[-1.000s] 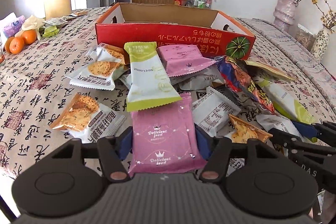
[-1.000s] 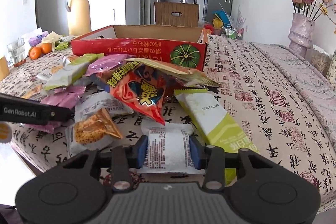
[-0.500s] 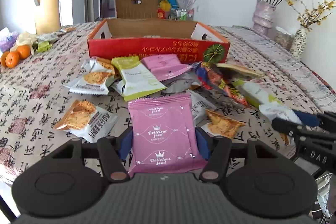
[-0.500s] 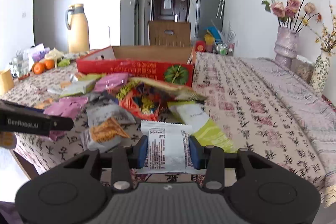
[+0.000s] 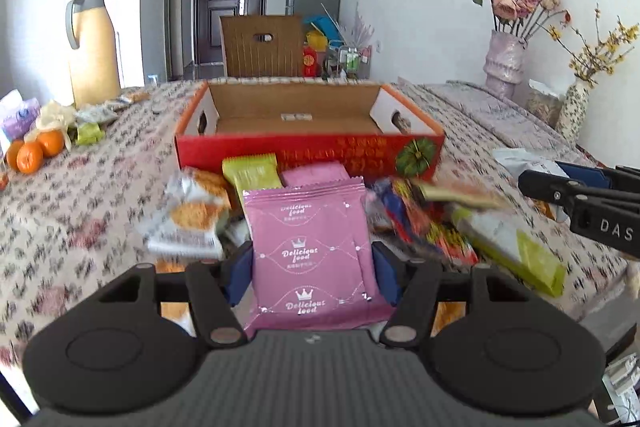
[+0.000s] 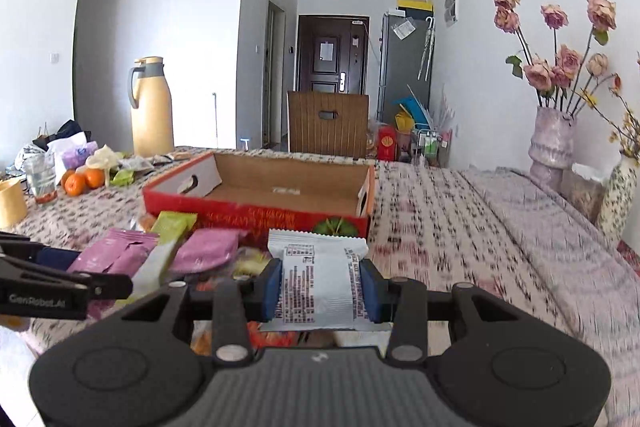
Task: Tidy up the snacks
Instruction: 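Carry both packets into the cardboard box and open both tools, then return both tools to the pile and grasp the green-and-white bar with the right tool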
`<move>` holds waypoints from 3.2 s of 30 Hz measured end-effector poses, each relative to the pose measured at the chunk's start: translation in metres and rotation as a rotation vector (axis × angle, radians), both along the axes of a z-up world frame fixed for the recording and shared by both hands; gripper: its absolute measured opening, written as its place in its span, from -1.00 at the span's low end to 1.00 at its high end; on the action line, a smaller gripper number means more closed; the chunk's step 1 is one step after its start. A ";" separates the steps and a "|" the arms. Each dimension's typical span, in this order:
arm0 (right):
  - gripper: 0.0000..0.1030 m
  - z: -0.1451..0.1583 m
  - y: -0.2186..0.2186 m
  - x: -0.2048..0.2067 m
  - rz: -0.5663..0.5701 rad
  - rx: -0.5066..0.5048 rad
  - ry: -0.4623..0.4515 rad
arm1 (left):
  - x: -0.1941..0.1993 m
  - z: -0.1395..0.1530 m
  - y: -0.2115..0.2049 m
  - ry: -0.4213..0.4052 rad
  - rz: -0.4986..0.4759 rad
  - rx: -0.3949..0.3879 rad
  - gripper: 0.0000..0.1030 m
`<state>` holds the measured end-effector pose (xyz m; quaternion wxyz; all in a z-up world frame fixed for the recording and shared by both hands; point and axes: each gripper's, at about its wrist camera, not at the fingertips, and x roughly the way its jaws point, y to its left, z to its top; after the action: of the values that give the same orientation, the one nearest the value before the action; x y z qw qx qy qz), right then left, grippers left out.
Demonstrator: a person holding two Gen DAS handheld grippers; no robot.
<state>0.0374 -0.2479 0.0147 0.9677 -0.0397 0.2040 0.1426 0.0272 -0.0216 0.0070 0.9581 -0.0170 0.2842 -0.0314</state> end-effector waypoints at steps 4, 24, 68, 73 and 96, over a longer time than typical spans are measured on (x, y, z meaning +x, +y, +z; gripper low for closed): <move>-0.23 0.015 0.002 0.035 0.007 -0.004 0.002 | 0.022 0.018 0.006 -0.037 0.012 0.015 0.21; -0.22 0.028 0.072 0.213 0.073 -0.126 0.200 | 0.185 0.054 0.041 0.021 0.079 0.073 0.21; 1.00 0.017 0.016 0.099 0.049 0.017 0.083 | 0.091 0.036 0.041 -0.124 0.117 -0.025 1.00; 1.00 0.008 0.003 0.064 0.047 0.024 0.063 | 0.065 0.026 0.037 -0.145 0.110 -0.028 1.00; 0.01 -0.080 -0.027 0.060 -0.035 -0.062 0.264 | 0.013 -0.022 0.036 -0.078 0.143 -0.029 1.00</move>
<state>0.0974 -0.2748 -0.0656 0.9330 -0.0471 0.3347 0.1235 0.0404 0.0143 -0.0148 0.9678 -0.0499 0.2444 0.0323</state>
